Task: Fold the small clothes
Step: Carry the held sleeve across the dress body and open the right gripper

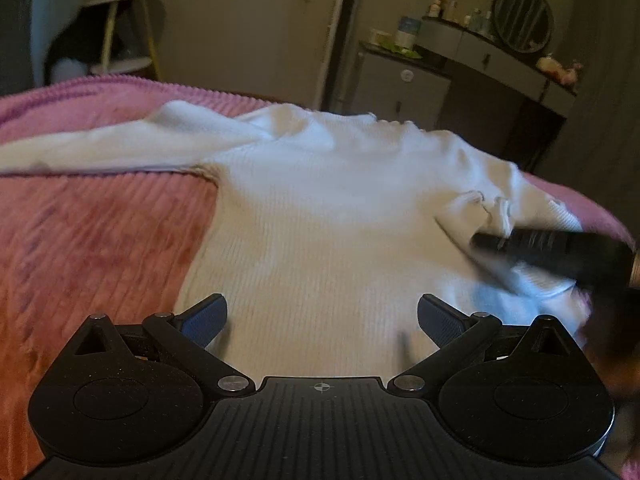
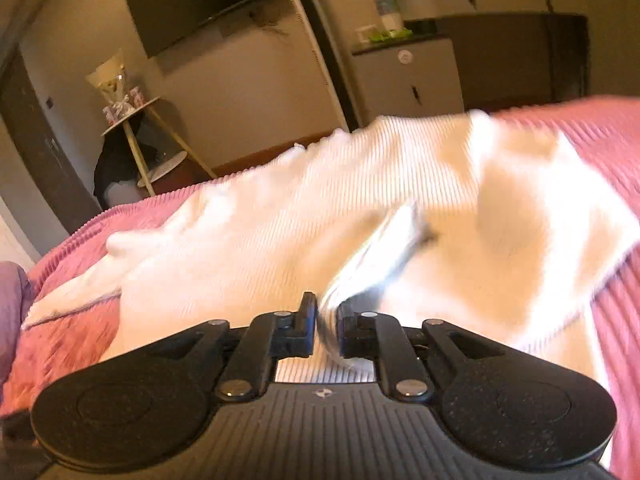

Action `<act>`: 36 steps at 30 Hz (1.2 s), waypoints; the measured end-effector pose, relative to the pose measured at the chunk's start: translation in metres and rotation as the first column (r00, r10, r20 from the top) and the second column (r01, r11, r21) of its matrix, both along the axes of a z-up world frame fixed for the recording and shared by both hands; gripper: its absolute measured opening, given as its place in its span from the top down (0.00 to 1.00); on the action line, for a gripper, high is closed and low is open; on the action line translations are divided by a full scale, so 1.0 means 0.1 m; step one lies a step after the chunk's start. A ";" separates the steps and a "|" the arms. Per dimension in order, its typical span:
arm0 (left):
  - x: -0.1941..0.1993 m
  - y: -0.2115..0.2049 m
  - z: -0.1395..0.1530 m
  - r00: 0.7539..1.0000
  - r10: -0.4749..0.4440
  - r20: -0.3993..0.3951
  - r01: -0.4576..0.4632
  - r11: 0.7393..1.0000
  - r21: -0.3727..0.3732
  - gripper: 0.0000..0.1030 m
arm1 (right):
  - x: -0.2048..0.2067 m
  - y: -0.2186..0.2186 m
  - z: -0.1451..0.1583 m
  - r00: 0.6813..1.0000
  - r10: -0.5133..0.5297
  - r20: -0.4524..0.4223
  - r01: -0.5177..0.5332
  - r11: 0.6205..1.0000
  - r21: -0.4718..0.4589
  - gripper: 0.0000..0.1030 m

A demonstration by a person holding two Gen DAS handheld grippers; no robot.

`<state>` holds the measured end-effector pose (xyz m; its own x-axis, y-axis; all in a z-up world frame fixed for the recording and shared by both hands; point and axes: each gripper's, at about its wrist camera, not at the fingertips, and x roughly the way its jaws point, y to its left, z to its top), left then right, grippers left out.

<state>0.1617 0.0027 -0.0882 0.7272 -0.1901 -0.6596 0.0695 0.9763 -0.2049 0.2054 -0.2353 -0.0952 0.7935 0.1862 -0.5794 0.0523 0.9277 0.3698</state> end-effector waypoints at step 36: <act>0.30 0.12 0.01 0.991 0.049 -0.123 -0.058 0.995 -0.077 0.00 | -0.88 -0.74 -0.06 0.922 -0.379 -0.075 0.386 0.905 0.180 0.78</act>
